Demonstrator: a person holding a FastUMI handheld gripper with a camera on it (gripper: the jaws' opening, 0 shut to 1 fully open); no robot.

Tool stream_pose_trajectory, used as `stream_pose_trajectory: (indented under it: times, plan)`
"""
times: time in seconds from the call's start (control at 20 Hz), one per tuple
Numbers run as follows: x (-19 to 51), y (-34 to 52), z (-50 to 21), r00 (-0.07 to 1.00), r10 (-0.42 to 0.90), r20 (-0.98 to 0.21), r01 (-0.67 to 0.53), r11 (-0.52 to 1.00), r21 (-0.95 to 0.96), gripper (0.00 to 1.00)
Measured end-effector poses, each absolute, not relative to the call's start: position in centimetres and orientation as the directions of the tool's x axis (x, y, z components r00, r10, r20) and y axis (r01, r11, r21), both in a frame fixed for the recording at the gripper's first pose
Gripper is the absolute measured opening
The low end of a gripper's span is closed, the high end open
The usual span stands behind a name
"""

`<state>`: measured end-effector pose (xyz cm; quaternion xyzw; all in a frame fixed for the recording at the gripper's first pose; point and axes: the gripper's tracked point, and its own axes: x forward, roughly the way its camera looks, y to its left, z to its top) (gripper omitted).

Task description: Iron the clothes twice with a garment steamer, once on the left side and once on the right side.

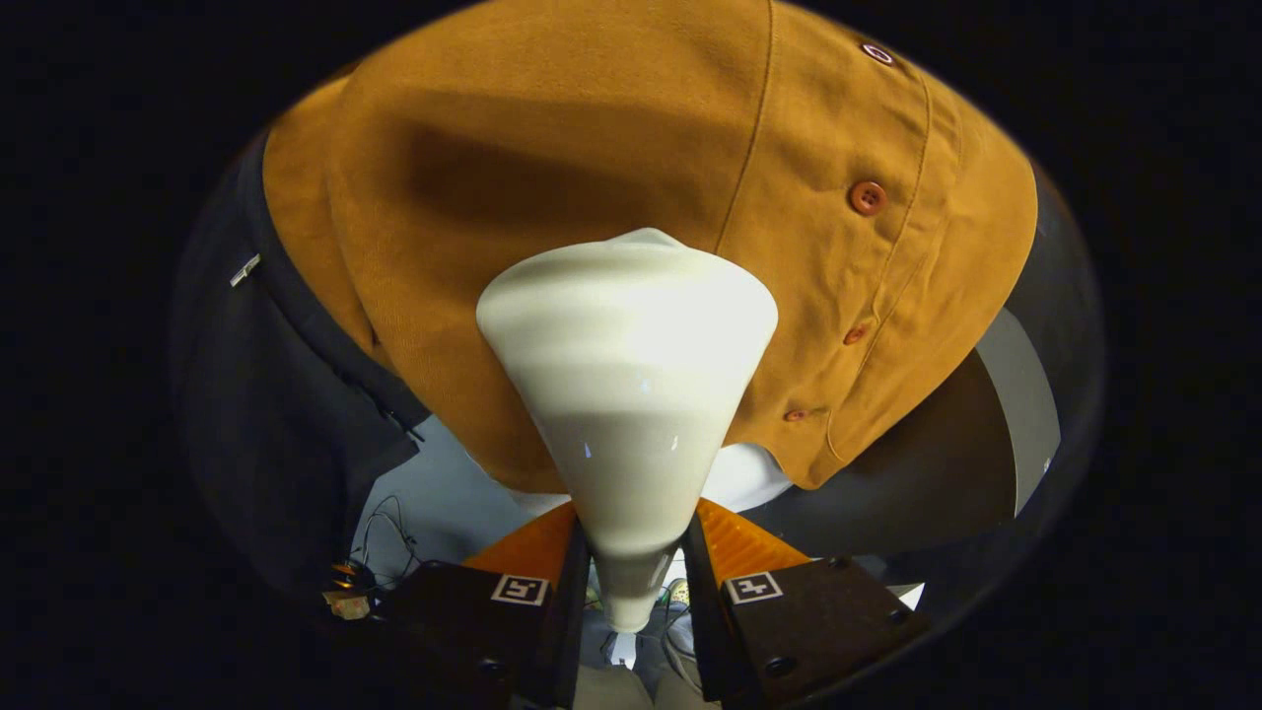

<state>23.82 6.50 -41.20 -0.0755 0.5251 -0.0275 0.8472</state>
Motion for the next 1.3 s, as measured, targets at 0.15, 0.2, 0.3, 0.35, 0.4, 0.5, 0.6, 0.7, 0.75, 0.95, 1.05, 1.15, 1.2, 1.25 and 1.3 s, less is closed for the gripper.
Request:
stream_pose_trajectory:
  times: [0.15, 0.2, 0.3, 0.35, 0.4, 0.5, 0.6, 0.7, 0.75, 0.95, 1.05, 1.15, 1.2, 1.25, 1.3]
  plan:
    - [23.2, 4.5, -39.1, 0.484, -0.138, -0.864, -0.004, 0.987, -0.16, 0.5]
    - [23.3, 3.7, -38.0, 0.505, -0.141, -0.851, 0.013, 0.988, -0.157, 0.5]
    - [23.4, 1.8, -35.9, 0.545, -0.146, -0.826, 0.046, 0.989, -0.144, 0.5]
    - [23.4, 0.8, -34.9, 0.563, -0.15, -0.813, 0.06, 0.988, -0.141, 0.5]
    - [23.2, 0.0, -33.7, 0.58, -0.158, -0.799, 0.076, 0.987, -0.141, 0.5]
    - [22.8, -2.1, -31.9, 0.612, -0.178, -0.77, 0.109, 0.984, -0.141, 0.5]
    - [22.8, -3.9, -30.0, 0.641, -0.193, -0.743, 0.136, 0.981, -0.138, 0.5]
    - [23.1, -5.7, -27.7, 0.671, -0.207, -0.712, 0.163, 0.978, -0.131, 0.5]
    - [23.2, -6.7, -26.5, 0.686, -0.213, -0.696, 0.176, 0.976, -0.126, 0.5]
    - [23.2, -9.7, -22.8, 0.741, -0.234, -0.63, 0.217, 0.97, -0.105, 0.5]
    - [23.3, -10.7, -20.8, 0.771, -0.231, -0.593, 0.221, 0.971, -0.091, 0.5]
    - [23.5, -11.4, -18.7, 0.803, -0.221, -0.554, 0.219, 0.973, -0.071, 0.5]
    - [23.6, -11.7, -17.6, 0.819, -0.218, -0.531, 0.218, 0.974, -0.064, 0.5]
    - [23.7, -12.0, -16.5, 0.837, -0.214, -0.503, 0.216, 0.975, -0.056, 0.5]
    - [24.0, -12.3, -15.1, 0.857, -0.211, -0.47, 0.213, 0.976, -0.049, 0.5]
